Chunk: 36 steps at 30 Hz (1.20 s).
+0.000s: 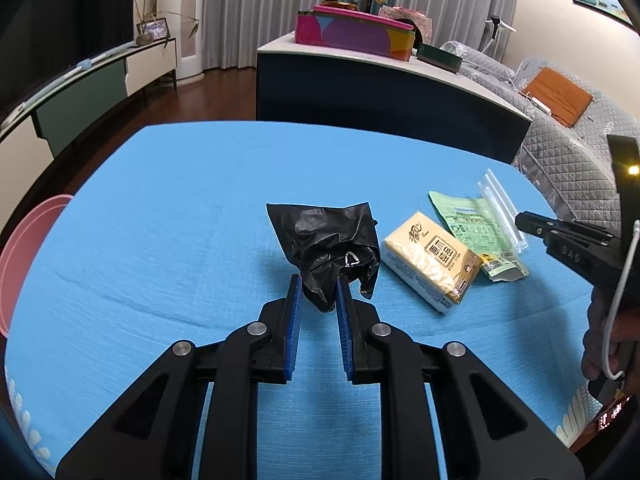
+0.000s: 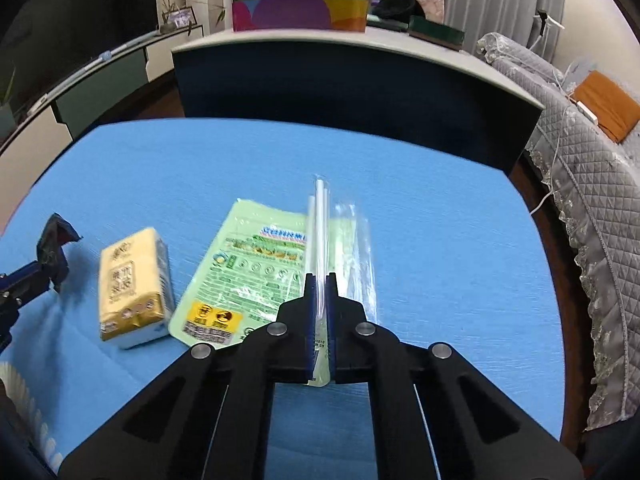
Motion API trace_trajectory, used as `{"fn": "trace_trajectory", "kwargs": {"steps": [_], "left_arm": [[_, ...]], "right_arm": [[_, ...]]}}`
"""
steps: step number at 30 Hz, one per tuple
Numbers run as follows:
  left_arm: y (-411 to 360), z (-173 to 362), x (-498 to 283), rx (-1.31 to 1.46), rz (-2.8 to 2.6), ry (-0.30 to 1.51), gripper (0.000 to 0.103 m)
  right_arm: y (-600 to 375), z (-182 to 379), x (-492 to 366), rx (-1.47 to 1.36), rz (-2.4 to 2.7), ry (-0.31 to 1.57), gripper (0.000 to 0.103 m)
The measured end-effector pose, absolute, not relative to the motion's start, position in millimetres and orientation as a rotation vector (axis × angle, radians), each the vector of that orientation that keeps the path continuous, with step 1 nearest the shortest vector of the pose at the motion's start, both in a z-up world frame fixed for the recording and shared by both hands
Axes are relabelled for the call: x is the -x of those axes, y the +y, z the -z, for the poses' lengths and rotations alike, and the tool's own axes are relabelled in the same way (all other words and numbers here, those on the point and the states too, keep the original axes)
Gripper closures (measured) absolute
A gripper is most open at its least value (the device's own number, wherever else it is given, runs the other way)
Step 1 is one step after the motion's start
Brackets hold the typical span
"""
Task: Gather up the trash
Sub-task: 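Grasp the black plastic bag with the left tool while the right tool grasps the clear straw packet, then carry the black bag and straw packet over the pink bin with both tools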
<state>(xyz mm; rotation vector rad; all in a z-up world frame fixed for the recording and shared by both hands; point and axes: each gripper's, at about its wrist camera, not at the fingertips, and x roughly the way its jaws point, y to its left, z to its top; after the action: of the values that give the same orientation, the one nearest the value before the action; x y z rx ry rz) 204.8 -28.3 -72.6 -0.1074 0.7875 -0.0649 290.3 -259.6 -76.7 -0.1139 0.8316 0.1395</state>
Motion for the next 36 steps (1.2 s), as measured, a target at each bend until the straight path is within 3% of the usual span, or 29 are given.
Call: {"fn": "trace_trajectory", "kwargs": {"steps": [12,36], "left_arm": [[-19,54,-198,0.090,0.047,0.723,0.086],[44,7,-176,0.152,-0.030,0.608,0.086]], "right_arm": [[-238,32,-262,0.090,-0.178,0.697,0.098],[-184,3,-211,0.100,-0.190,0.582,0.098]]}}
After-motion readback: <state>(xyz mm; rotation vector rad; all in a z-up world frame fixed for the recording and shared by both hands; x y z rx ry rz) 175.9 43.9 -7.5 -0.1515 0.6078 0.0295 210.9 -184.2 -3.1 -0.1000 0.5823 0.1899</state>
